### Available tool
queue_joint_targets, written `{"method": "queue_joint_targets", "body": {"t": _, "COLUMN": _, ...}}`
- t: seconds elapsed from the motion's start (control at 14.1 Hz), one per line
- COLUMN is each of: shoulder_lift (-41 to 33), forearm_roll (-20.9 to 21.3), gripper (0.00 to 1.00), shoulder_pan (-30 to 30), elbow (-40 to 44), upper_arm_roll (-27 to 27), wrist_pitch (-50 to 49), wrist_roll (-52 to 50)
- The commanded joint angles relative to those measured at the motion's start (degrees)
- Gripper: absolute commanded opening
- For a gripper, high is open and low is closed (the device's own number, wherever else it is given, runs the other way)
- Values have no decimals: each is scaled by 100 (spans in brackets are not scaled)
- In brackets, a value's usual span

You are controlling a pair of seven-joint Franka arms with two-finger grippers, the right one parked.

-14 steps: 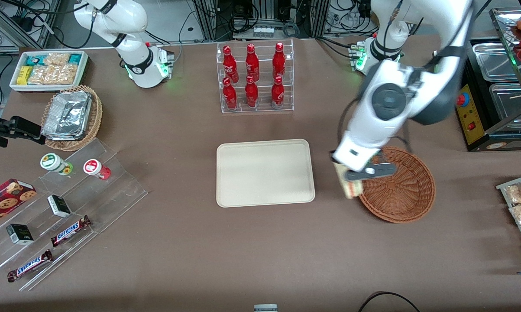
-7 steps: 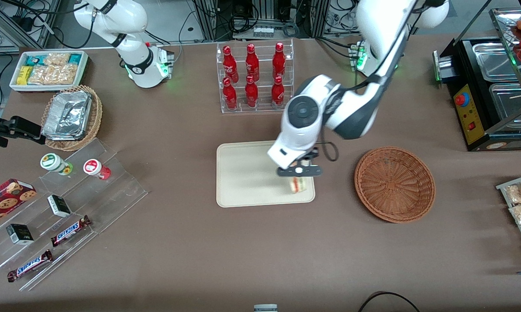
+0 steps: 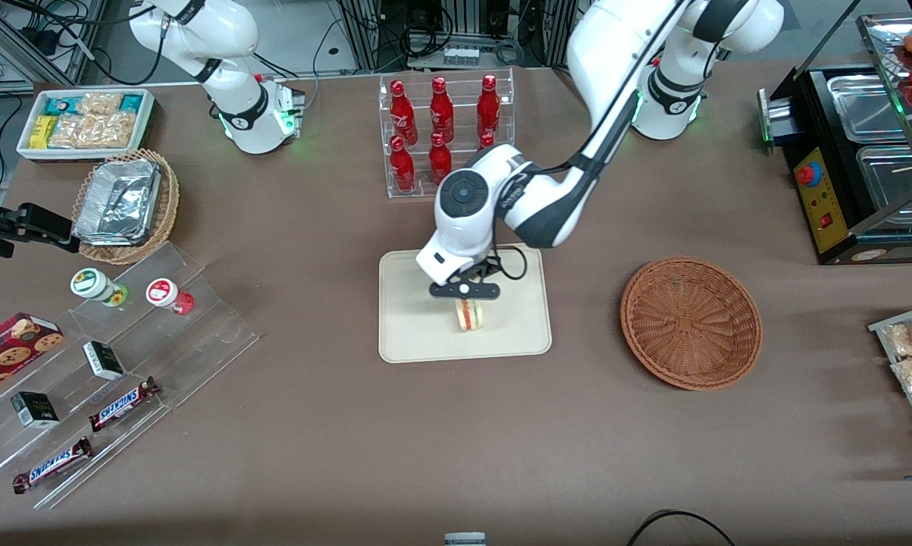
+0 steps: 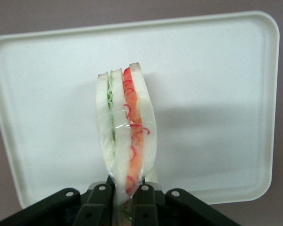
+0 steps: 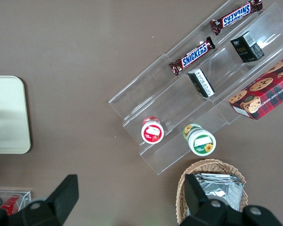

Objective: Place sandwich from basket to tray
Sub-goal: 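Lower the sandwich onto the tray and open the left gripper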

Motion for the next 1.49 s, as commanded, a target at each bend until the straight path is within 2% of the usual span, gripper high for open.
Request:
{"method": "queue_joint_targets", "body": {"t": 0.0, "shoulder_lift": 183, "forearm_roll": 22, "gripper": 0, "shoulder_pan": -105, "elbow": 150, "upper_arm_roll": 87, "wrist_pitch": 159, "wrist_roll": -127}}
{"method": "queue_joint_targets", "body": {"t": 0.43, "shoulder_lift": 350, "forearm_roll": -4, "gripper": 0, "shoulder_pan": -255, "elbow": 88, "upper_arm_roll": 87, "wrist_pitch": 309, "wrist_roll": -136}}
{"method": "queue_joint_targets", "body": {"t": 0.5, "shoulder_lift": 359, "forearm_roll": -13, "gripper": 6, "shoulder_pan": -255, "elbow": 88, "upper_arm_roll": 87, "wrist_pitch": 318, "wrist_roll": -136}}
{"method": "queue_joint_targets", "body": {"t": 0.64, "shoulder_lift": 341, "forearm_roll": -13, "gripper": 88, "shoulder_pan": -255, "elbow": 88, "upper_arm_roll": 87, "wrist_pitch": 265, "wrist_roll": -136}}
{"method": "queue_joint_targets", "body": {"t": 0.71, "shoulder_lift": 324, "forearm_roll": -4, "gripper": 99, "shoulder_pan": -246, "elbow": 97, "upper_arm_roll": 87, "wrist_pitch": 265, "wrist_roll": -136}}
{"method": "queue_joint_targets", "body": {"t": 0.99, "shoulder_lift": -26, "forearm_roll": -30, "gripper": 99, "shoulder_pan": -176, "elbow": 167, "upper_arm_roll": 122, "wrist_pitch": -242, "wrist_roll": -144}}
{"method": "queue_joint_targets", "body": {"t": 1.42, "shoulder_lift": -1414, "forearm_roll": -22, "gripper": 100, "shoulder_pan": 562, "elbow": 176, "upper_arm_roll": 149, "wrist_pitch": -1824, "wrist_roll": -171}}
